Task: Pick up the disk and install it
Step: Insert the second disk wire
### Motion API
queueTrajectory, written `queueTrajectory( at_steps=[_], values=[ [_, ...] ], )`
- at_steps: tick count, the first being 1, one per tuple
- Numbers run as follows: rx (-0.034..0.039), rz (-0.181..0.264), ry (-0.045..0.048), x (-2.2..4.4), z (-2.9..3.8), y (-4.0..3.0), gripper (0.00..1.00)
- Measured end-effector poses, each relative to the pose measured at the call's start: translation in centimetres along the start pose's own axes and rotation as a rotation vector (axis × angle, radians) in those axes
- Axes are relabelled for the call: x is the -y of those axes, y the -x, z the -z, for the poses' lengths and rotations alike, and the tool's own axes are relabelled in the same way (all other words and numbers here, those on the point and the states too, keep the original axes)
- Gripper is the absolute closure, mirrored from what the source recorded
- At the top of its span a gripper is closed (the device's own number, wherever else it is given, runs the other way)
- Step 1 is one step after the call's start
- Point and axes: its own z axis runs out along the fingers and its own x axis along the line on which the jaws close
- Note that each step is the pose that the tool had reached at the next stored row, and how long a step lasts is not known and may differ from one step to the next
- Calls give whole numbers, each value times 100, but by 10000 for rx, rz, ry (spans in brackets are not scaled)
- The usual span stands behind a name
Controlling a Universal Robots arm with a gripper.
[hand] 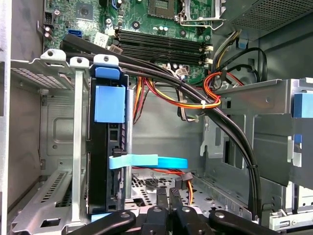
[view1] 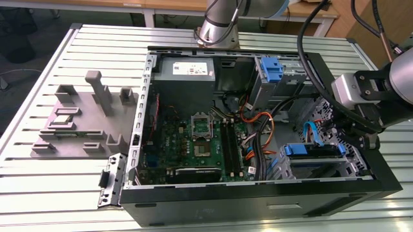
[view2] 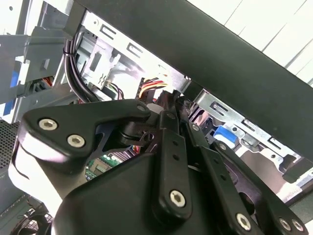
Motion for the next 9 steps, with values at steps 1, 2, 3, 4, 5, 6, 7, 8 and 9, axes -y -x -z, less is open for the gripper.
queueTrajectory(
  at_steps=[1, 2, 3, 4, 5, 6, 7, 8, 9],
  values=[
    [1, 0, 0, 0, 0, 1, 86],
    [0, 0, 0, 0, 0, 1, 86],
    [1, 0, 0, 0, -1, 2, 86],
    [0, 0, 0, 0, -1, 3, 86],
    [0, 0, 0, 0, -1, 3, 86],
    [0, 0, 0, 0, -1, 4, 86],
    [0, 0, 0, 0, -1, 5, 86],
    [0, 0, 0, 0, -2, 5, 85],
    [1, 0, 0, 0, -2, 6, 85]
  ],
)
